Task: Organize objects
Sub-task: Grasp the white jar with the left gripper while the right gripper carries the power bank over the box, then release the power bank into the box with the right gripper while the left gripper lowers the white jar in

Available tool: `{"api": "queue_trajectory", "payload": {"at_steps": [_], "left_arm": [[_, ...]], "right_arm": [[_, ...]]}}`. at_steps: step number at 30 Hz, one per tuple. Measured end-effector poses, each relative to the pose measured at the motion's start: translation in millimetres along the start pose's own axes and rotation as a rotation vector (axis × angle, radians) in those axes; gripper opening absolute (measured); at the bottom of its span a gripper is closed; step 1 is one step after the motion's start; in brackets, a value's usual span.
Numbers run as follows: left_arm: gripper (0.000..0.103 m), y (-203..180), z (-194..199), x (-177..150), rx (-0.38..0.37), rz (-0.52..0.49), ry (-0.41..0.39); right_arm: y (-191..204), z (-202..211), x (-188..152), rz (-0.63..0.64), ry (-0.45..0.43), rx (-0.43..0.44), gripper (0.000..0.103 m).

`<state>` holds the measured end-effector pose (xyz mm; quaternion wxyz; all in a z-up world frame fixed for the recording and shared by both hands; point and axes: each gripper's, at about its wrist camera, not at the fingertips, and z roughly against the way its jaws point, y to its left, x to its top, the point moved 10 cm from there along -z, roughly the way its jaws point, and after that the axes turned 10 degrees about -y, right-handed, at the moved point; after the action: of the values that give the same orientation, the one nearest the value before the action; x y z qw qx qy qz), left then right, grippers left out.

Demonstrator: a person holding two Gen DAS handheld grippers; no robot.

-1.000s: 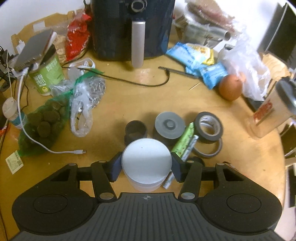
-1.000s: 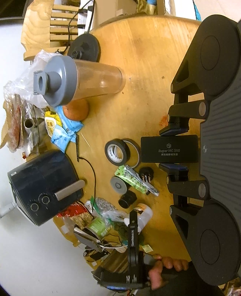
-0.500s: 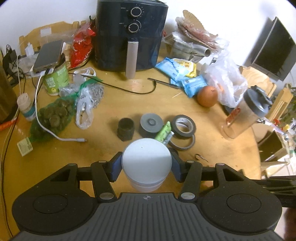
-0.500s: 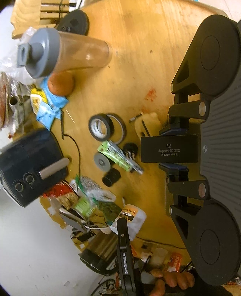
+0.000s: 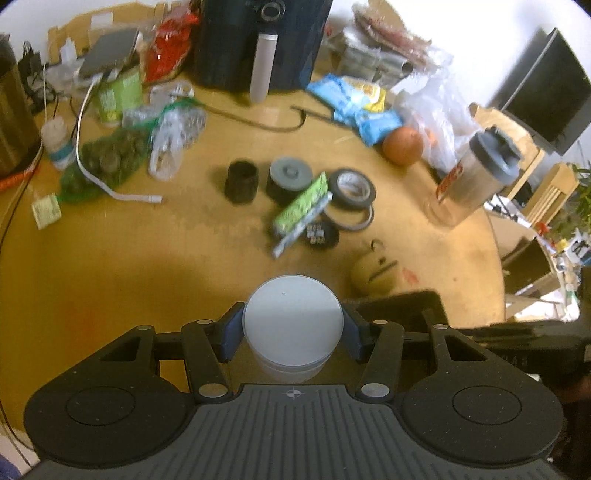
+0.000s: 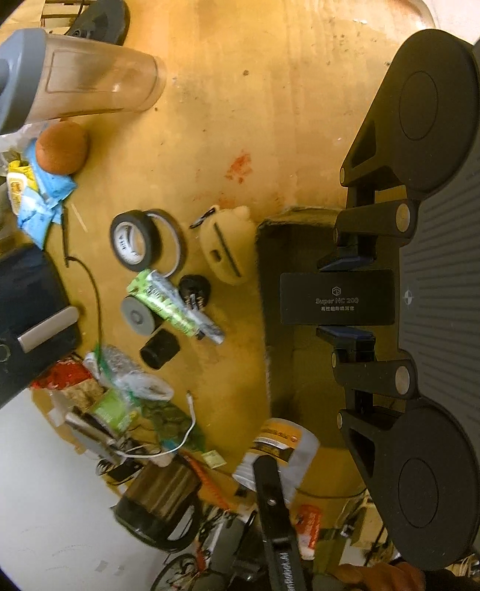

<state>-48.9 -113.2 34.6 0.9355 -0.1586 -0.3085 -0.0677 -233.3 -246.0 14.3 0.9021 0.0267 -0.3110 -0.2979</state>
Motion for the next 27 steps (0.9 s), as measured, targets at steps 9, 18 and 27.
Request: {"api": "queue_trajectory", "payload": {"at_steps": [9, 18, 27], "left_arm": [[0.053, 4, -15, -29, 0.037, 0.016, 0.062], [0.054, 0, -7, -25, 0.075, 0.024, 0.019], [0.054, -5, -4, -38, 0.103, 0.006, 0.064]], "right_arm": [[-3, -11, -14, 0.046, 0.059, -0.038, 0.035], [18, 4, -4, 0.121, -0.018, 0.041, 0.094], [22, 10, 6, 0.210, -0.051, -0.016, 0.103]]}}
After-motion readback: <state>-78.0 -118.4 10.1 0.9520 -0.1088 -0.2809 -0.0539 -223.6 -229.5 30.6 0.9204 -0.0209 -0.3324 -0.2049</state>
